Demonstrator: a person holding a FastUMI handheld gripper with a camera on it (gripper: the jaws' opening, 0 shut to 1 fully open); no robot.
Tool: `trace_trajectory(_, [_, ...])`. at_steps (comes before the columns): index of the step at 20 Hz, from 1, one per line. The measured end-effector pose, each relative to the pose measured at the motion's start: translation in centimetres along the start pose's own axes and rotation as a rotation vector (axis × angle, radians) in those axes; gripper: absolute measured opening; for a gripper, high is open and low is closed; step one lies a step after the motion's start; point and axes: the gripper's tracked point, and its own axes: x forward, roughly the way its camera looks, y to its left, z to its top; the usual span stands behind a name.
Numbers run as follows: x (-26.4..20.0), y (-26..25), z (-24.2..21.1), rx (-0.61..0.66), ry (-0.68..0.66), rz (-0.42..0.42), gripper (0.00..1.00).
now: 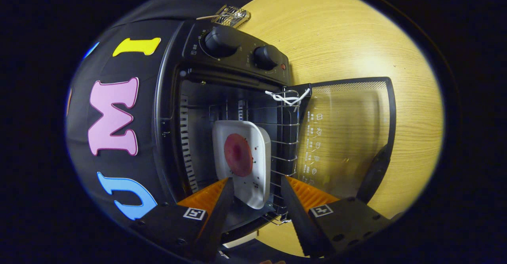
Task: Open the toaster oven, put the food inside, and close the toaster oven door.
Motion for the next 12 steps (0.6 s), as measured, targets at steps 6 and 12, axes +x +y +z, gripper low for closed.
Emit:
trace_trajectory(6, [-3.7,-0.4,-0.5,-0.099,0.069,0.050,0.99])
trace_trajectory(12, [-9.6,-0.7,-3.2,-0.368,0.225,0.128,0.99])
